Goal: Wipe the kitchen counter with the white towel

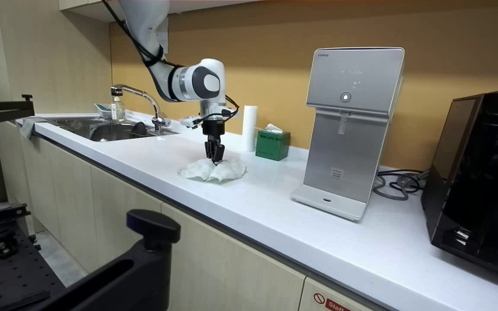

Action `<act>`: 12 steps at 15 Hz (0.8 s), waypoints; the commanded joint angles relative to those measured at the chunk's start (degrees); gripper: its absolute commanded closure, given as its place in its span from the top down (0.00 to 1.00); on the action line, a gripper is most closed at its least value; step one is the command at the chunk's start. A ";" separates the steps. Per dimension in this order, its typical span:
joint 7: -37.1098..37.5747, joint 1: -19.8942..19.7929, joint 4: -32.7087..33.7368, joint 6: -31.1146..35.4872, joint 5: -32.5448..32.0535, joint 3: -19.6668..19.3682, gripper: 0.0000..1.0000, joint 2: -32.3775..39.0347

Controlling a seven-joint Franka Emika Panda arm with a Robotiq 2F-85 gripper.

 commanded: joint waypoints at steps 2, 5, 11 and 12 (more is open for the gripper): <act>0.40 1.53 4.01 0.26 0.38 0.01 0.62 3.21; 2.00 2.70 5.22 -0.44 -0.46 -1.14 0.83 2.13; 5.90 3.28 7.49 -1.32 -0.29 -2.32 1.00 -0.49; 6.70 3.31 7.84 -1.43 -0.43 -2.51 1.00 -0.86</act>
